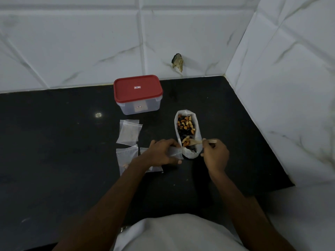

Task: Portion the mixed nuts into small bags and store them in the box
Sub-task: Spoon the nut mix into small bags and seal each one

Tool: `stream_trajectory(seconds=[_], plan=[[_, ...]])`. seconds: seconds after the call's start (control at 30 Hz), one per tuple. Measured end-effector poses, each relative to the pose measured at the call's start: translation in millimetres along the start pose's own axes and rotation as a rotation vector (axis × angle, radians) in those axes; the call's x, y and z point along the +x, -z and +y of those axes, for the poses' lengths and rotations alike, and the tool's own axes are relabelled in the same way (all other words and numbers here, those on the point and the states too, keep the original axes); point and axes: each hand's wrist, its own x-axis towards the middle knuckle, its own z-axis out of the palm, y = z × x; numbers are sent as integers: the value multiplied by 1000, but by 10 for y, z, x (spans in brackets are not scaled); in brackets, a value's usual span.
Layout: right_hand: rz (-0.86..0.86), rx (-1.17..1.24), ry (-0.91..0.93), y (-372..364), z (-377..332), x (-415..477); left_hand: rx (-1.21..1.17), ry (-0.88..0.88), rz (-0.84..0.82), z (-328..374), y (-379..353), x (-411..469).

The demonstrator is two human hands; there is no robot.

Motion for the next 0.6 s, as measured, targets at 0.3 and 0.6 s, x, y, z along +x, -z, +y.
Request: stream_trajectory(seconds=[0.3, 0.6], plan=[[-89, -30, -33, 175, 45, 186, -79, 39, 79, 7, 38, -41], [-218, 357, -387, 1, 21, 54, -101, 34, 71, 11, 11, -4]])
